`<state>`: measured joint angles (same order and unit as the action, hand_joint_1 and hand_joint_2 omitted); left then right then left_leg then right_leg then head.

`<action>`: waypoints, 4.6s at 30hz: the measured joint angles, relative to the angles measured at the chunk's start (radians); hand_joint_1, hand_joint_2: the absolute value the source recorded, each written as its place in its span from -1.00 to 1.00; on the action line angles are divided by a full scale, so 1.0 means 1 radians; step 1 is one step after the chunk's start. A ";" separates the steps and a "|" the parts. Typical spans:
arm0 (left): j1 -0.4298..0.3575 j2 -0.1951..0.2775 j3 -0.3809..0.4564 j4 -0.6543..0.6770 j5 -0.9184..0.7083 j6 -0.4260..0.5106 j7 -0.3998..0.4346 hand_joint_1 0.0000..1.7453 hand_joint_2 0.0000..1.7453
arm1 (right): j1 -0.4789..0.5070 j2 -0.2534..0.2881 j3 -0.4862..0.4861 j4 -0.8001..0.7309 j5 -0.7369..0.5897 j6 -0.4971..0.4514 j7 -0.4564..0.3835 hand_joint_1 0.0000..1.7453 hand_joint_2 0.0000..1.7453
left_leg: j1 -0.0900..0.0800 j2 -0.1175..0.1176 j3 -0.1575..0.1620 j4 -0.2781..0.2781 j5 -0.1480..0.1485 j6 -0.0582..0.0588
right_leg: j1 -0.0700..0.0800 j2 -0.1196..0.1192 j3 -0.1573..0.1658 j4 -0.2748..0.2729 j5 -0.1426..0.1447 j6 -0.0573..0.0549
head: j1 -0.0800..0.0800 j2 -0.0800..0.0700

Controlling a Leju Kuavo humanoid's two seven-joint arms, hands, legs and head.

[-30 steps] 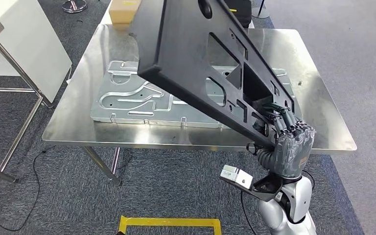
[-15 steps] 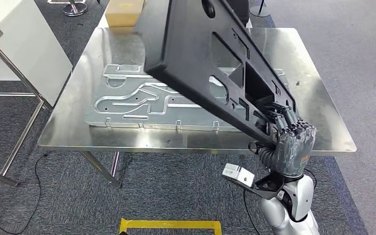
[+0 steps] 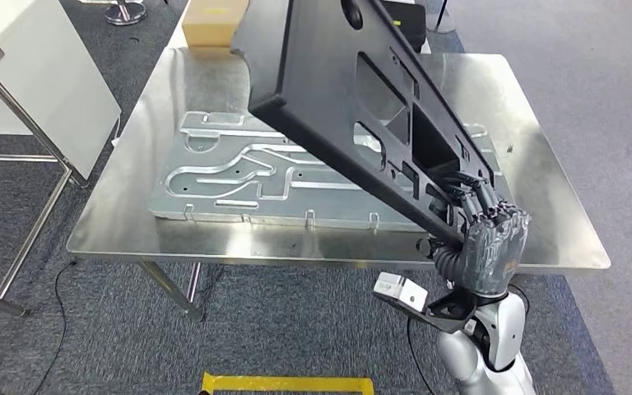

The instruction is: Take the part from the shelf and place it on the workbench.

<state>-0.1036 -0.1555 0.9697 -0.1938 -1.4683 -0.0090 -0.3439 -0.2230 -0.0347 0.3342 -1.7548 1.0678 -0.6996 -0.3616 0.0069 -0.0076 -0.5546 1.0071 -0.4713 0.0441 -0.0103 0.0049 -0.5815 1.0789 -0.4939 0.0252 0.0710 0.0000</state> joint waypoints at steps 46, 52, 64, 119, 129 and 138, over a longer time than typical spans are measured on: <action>-0.009 -0.006 -0.025 0.001 -0.014 0.036 0.029 -1.00 1.00 | -0.025 -0.014 0.022 0.036 0.041 0.000 0.051 0.99 1.00 | 0.001 0.001 -0.023 0.016 0.006 -0.025 | 0.001 0.001 -0.027 -0.061 0.060 -0.011 | 0.000 0.000; -0.014 -0.006 -0.032 0.001 -0.022 0.042 0.047 -1.00 -1.00 | -0.100 -0.030 0.063 0.087 0.162 0.006 0.151 1.00 1.00 | 0.001 0.001 -0.023 0.016 0.006 -0.025 | 0.001 0.001 -0.029 -0.057 0.059 -0.010 | 0.000 0.000; -0.033 -0.008 -0.078 0.001 -0.044 0.019 0.059 -1.00 -1.00 | -0.411 -0.065 0.163 0.421 0.392 0.155 0.351 1.00 1.00 | 0.001 0.001 -0.022 0.016 0.008 -0.027 | 0.001 0.001 -0.030 -0.054 0.059 -0.010 | 0.000 0.000; -0.029 -0.015 -0.109 0.001 -0.016 0.042 0.068 -1.00 -1.00 | -0.419 -0.074 0.362 0.747 0.412 0.302 0.395 -1.00 -1.00 | 0.001 0.000 -0.024 0.016 0.008 -0.026 | 0.001 0.001 -0.032 -0.054 0.059 -0.010 | 0.000 0.000; -0.005 -0.010 -0.098 0.001 0.030 0.059 0.041 -1.00 -1.00 | -0.470 -0.235 0.437 0.534 0.192 0.622 0.351 -1.00 -1.00 | 0.001 0.000 -0.024 0.016 0.008 -0.026 | 0.001 0.000 -0.032 -0.054 0.059 -0.010 | 0.000 0.000; 0.019 -0.005 -0.074 0.001 0.054 0.110 0.031 -1.00 -1.00 | -0.267 -0.441 0.378 0.173 -0.104 0.355 0.201 -1.00 -1.00 | 0.004 -0.006 -0.022 0.016 0.004 -0.026 | 0.004 -0.005 -0.026 -0.057 0.054 -0.008 | 0.000 0.000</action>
<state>-0.0846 -0.1603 0.8959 -0.1926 -1.4145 0.1010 -0.3125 -0.4899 -0.4758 0.7117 -1.5822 0.9642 -0.3451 -0.1606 0.0104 -0.0137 -0.5769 1.0231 -0.4672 0.0185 -0.0061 -0.0001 -0.6080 1.0224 -0.4398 0.0171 0.0708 0.0000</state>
